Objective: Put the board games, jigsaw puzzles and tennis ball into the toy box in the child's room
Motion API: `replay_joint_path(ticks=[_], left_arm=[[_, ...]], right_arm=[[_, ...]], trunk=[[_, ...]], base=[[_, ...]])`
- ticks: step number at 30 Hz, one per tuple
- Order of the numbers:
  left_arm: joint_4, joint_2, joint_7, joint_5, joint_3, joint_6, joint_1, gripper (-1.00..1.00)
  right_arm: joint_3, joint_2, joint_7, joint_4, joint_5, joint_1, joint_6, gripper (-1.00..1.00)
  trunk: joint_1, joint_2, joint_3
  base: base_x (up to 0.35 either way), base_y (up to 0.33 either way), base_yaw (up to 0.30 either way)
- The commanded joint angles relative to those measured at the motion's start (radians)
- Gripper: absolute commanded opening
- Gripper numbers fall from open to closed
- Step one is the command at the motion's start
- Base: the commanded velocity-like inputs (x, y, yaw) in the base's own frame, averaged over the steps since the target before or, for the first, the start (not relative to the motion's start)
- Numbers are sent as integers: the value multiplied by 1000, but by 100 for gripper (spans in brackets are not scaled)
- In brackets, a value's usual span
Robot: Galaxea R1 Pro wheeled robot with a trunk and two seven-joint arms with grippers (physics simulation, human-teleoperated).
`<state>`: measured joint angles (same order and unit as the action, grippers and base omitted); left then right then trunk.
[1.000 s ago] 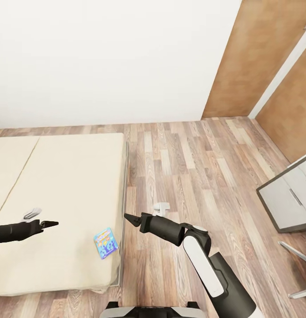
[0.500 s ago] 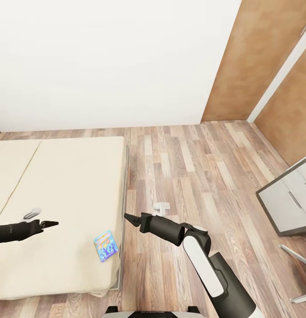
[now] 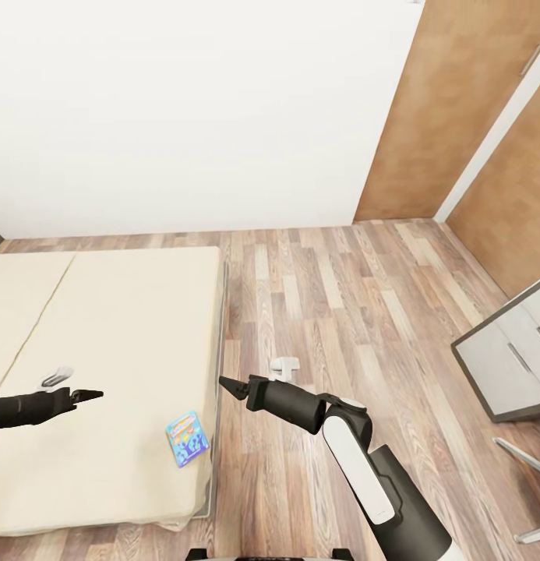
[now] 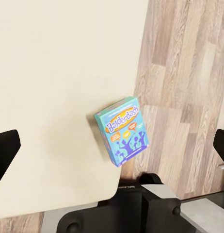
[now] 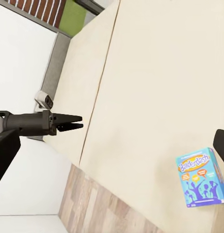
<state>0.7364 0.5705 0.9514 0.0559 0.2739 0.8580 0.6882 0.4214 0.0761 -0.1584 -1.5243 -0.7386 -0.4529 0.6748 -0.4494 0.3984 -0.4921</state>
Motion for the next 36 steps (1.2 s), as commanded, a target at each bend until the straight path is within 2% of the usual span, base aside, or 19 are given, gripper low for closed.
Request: replay_joint_path(ticks=[1, 36], left_arm=[[0, 0, 0, 6, 1, 9, 1, 100], [0, 0, -1, 6, -2, 9, 1, 100]], right_arm=[[-1, 0, -3, 0, 1, -1, 5, 100], [-1, -1, -3, -1, 1, -1, 5, 100]], trunk=[[-1, 2, 0], [-1, 2, 58]], base=[[0, 0, 0], [0, 0, 0]])
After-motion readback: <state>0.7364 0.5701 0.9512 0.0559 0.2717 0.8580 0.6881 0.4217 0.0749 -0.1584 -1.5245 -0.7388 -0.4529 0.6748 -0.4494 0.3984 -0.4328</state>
